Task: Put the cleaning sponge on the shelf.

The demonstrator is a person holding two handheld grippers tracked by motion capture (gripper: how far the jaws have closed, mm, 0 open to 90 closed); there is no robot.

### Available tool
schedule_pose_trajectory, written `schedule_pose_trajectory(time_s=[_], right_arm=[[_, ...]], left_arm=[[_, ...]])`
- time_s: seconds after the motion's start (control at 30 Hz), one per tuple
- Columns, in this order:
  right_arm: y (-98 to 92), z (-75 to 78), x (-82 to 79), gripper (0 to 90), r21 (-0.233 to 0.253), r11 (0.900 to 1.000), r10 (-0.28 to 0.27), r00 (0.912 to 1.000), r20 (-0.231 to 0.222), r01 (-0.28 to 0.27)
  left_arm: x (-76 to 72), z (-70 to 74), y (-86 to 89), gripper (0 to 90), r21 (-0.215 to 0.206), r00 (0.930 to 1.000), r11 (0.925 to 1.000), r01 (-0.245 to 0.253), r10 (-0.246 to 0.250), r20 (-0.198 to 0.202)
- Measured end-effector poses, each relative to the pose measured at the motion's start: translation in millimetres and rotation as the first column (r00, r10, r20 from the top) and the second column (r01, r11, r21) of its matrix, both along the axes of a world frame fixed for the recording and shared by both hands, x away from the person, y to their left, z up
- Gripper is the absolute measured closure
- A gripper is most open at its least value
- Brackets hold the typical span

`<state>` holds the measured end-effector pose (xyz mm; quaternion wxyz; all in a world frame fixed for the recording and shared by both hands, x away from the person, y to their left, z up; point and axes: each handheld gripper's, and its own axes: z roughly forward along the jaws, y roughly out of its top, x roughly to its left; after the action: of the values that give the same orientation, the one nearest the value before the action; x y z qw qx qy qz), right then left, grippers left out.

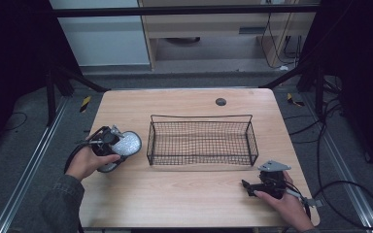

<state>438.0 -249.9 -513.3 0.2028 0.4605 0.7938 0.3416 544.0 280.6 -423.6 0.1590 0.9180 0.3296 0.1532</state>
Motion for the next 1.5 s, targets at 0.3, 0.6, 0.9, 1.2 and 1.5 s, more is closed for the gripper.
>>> schedule_pose_trajectory(time_s=[0.3, 0.6, 0.9, 1.2, 1.5], right_arm=[[0.0, 0.0, 0.1, 4.2, 0.0, 1.0, 0.001, 1.0, 0.0, -0.001], [0.0, 0.0, 0.1, 4.1, 0.0, 1.0, 0.001, 1.0, -0.001, -0.001], [0.0, 0.0, 0.1, 4.1, 0.0, 1.0, 0.001, 1.0, 0.0, -0.001], [0.0, 0.0, 0.1, 4.1, 0.0, 1.0, 0.001, 1.0, -0.001, -0.001], [0.0, 0.0, 0.1, 4.2, 0.0, 1.0, 0.001, 1.0, 0.0, -0.001]], left_arm=[[-7.3, 17.1, -6.2, 16.6, 0.034, 0.9975, 0.9978, 0.057, -0.058, 0.041], [-15.4, 38.4, -11.1, 17.0, 0.063, 0.9906, 0.9922, 0.107, -0.112, 0.079], [-16.1, 49.7, -12.8, 17.6, 0.075, 0.9883, 0.9904, 0.116, -0.123, 0.091], [-17.7, 61.0, -18.9, 17.9, 0.087, 0.9836, 0.9867, 0.138, -0.146, 0.105], [-18.8, 72.8, -27.9, 17.9, 0.096, 0.9775, 0.9826, 0.159, -0.171, 0.124]])
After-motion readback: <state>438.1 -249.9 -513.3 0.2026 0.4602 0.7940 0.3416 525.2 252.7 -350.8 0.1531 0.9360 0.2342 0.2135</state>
